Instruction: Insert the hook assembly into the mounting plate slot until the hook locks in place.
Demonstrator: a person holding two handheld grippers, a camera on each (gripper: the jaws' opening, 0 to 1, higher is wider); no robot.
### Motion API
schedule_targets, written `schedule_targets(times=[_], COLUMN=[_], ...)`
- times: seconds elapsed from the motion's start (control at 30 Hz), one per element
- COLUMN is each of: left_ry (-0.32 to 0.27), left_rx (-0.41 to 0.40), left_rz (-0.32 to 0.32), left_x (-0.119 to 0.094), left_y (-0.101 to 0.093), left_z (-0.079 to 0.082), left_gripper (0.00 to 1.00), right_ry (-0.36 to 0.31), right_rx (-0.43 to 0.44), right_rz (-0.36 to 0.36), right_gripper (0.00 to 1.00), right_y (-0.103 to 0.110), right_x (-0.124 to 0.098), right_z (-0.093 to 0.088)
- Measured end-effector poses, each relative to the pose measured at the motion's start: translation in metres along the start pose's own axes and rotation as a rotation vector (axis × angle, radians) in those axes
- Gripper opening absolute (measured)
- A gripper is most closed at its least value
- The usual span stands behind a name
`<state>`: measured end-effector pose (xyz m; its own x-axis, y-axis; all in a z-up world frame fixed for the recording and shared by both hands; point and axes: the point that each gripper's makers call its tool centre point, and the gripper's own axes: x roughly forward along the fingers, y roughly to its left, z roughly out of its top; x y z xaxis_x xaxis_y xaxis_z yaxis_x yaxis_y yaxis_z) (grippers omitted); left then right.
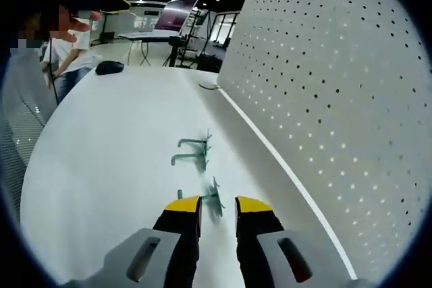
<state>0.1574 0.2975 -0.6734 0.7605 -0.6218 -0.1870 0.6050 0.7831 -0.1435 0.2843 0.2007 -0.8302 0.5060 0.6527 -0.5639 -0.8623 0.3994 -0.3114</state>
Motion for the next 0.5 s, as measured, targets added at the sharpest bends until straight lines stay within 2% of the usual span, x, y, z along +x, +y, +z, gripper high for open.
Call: schedule_targets(times=[0.5], left_ry=[0.003], left_rx=[-0.008], left_rz=[0.002], left_x=[0.0016], left_y=[0.0015], left_z=[-0.0018], left_gripper=[0.86], right_ry=[0.024], right_rx=[-0.025], right_rz=[0.009], right_gripper=[0.09], right_y=[0.0008], right_x=[0.0038], right_z=[-0.0063])
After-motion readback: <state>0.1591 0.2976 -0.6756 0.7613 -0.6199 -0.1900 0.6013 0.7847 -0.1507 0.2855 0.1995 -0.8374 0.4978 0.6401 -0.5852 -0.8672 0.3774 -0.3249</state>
